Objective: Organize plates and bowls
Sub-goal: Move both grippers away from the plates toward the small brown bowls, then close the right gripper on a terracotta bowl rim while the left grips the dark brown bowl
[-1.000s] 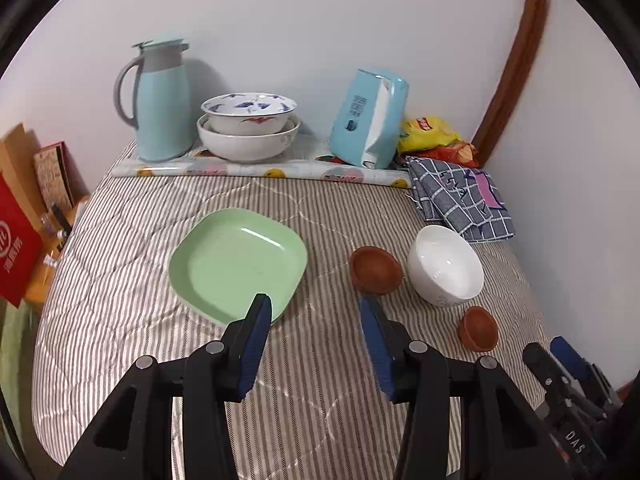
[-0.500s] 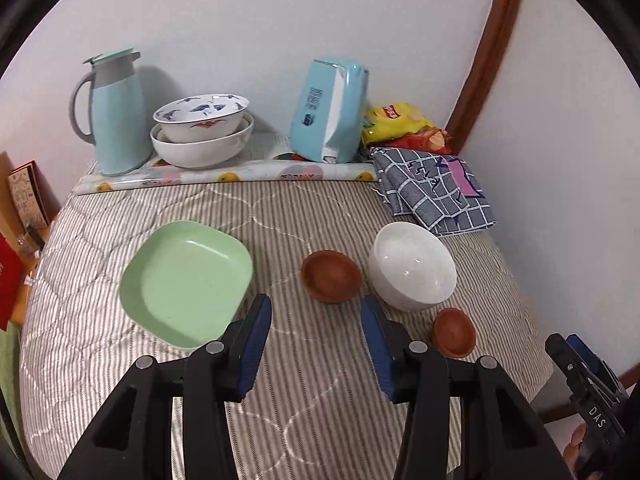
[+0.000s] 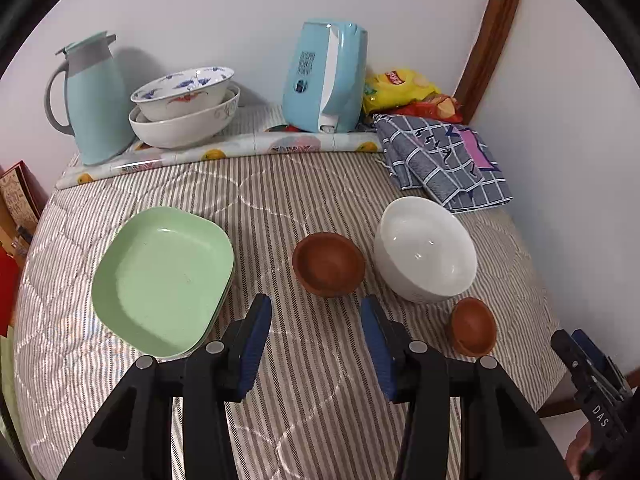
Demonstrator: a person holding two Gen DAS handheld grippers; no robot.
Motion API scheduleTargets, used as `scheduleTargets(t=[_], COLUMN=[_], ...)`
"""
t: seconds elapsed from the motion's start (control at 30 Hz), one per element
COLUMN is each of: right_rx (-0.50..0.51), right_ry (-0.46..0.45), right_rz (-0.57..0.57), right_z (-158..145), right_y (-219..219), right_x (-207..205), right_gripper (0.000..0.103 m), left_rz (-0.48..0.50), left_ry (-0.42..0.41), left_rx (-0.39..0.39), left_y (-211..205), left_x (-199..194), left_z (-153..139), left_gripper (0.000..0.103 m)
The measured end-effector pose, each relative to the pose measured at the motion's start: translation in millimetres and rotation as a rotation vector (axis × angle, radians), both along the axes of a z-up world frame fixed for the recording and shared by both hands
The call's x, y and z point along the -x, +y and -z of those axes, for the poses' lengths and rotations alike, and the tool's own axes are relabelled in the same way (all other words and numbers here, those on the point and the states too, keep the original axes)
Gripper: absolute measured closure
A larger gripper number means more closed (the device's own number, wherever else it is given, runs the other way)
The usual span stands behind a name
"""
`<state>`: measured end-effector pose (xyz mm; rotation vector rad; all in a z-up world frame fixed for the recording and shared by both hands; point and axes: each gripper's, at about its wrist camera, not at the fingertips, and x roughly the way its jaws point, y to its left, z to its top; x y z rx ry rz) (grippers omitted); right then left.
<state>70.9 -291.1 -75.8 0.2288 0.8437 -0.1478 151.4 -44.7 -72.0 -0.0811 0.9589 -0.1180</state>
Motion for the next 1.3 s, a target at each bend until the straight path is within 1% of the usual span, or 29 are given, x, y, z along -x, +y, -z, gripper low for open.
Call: scheduleTargets(t=[0.23, 0.33, 0.4, 0.53, 0.93, 1.07, 1.1, 1.13, 1.2, 1.3], right_rx=[-0.049, -0.05, -0.045, -0.033, -0.063, -0.072, -0.075, -0.076, -0.075, -0.075], right_ry=[0.067, 0.085, 0.091, 0.104, 0.144, 0.158, 0.166, 0.17, 0.171, 0.172], right_rz=[0.003, 0.003, 0.0, 0.005, -0.029, -0.035, -0.039, -0.042, -0.047, -0.051], right_z=[34.8, 45.8, 51.5, 60.3, 84.1, 92.1, 94.7, 95.8, 97.3, 98.1], right_y=[-5.2, -5.4, -6.0, -8.3, -8.7, -8.0, -7.7, -7.4, -6.3, -6.3], right_x=[-17.8, -22.2, -26.2, -34.2, -50.8, -55.0, -56.6, -57.3, -58.6, -60.0], right_gripper=[0.032, 0.034, 0.035, 0.045, 0.046, 0.053, 0.053, 0.054, 0.056, 0.058], left_rz=[-0.017, -0.029, -0.04, -0.044, -0.059, -0.07, -0.072, -0.073, -0.078, -0.083], left_ry=[0.055, 0.071, 0.078, 0.106, 0.132, 0.137, 0.14, 0.144, 0.148, 0.159], left_rx=[0.01, 0.013, 0.015, 0.032, 0.032, 0.036, 0.038, 0.043, 0.051, 0.063], left_y=[0.4, 1.2, 1.2, -0.1, -6.9, -7.7, -7.8, -8.0, -7.2, -6.6], left_x=[-15.3, -22.6, -27.4, -38.3, -62.4, -69.3, -70.6, -72.3, -74.0, -78.4], left_z=[26.2, 35.2, 40.4, 51.4, 73.9, 79.8, 81.1, 83.1, 85.2, 90.1], left_gripper=[0.059, 0.059, 0.059, 0.059, 0.059, 0.059, 0.06, 0.064, 0.068, 0.068])
